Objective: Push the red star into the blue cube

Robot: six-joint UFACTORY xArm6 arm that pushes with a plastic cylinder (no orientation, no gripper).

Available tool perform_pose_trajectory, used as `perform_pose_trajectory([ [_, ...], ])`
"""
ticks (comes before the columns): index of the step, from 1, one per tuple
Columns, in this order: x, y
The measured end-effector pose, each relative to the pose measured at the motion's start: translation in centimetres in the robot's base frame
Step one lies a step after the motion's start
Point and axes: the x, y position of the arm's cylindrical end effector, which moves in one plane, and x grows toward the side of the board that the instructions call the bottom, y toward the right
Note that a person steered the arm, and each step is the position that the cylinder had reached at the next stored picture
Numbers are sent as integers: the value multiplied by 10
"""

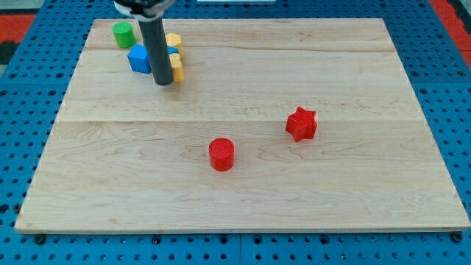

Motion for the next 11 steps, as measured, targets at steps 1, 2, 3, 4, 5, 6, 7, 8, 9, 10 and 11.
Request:
perform_pose_trajectory([
  [1,26,25],
  [2,20,108],
  [3,21,249],
  [4,87,343],
  [5,113,290],
  [6,120,207],
  [7,67,108],
  [8,57,58],
  [9,91,74],
  [10,64,19],
  [11,21,-24],
])
